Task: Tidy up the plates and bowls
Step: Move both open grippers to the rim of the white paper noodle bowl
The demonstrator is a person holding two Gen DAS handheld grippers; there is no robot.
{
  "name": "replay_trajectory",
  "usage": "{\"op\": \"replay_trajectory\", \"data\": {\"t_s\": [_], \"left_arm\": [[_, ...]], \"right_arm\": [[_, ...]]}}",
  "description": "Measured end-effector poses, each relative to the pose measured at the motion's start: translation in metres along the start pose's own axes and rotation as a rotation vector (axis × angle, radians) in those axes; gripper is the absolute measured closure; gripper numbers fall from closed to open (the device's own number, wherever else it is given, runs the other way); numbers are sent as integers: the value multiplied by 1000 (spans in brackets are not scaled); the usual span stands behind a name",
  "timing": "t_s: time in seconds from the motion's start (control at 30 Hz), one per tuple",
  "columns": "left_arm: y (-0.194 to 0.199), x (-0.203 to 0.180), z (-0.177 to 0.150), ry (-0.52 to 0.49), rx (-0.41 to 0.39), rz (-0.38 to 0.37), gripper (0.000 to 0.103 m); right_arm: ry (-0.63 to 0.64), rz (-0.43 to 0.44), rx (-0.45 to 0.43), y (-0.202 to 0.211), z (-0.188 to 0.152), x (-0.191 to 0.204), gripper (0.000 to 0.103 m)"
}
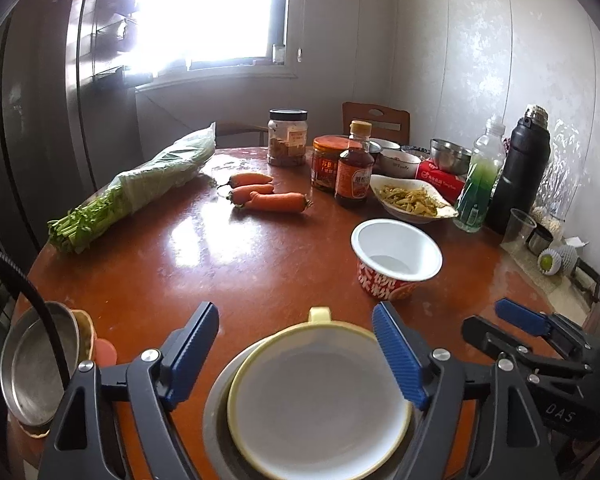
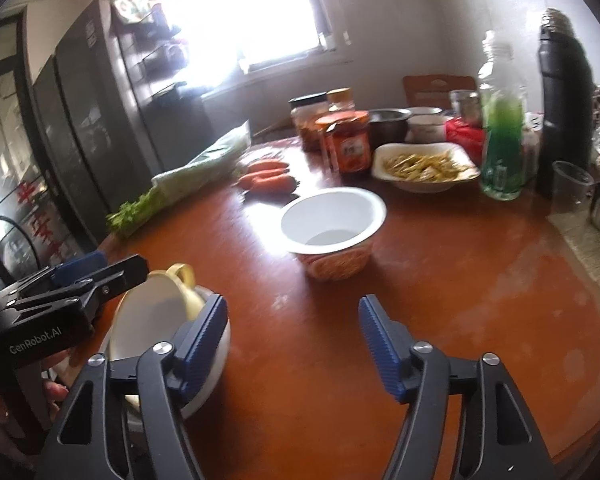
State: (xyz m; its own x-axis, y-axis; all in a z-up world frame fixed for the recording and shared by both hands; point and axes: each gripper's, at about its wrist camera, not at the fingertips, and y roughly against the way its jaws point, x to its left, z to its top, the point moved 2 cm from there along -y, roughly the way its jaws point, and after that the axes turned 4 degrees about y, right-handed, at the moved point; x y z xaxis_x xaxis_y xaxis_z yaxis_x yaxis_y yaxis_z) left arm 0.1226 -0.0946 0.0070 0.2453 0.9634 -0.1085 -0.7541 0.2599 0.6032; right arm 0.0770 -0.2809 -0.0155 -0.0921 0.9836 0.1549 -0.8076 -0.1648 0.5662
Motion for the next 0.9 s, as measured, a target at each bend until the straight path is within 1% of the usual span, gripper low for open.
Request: {"op": "replay_trajectory", "data": {"t_s": [0.07, 0.2, 0.4, 0.63, 0.83, 0.9], "left_arm": [[-3, -4, 6, -5, -3, -4, 23], [-9, -12, 14, -16, 6, -18, 23], [-19, -26, 26, -37, 13, -32, 22], [-32, -34, 36, -46, 38, -43, 22], [-46, -34, 50, -59, 71, -26, 22], [-52, -34, 54, -60, 84, -32, 22]], "right_arm": [[-6, -34, -13, 3, 3, -8, 29], [-60, -40, -25, 5, 6, -26, 29], [-77, -68, -46, 12, 13, -40, 28], [-96, -75, -24, 5, 16, -50, 28], [-107, -82, -14, -2, 29, -54, 28], [-112, -80, -12, -6, 34, -55, 27]]}}
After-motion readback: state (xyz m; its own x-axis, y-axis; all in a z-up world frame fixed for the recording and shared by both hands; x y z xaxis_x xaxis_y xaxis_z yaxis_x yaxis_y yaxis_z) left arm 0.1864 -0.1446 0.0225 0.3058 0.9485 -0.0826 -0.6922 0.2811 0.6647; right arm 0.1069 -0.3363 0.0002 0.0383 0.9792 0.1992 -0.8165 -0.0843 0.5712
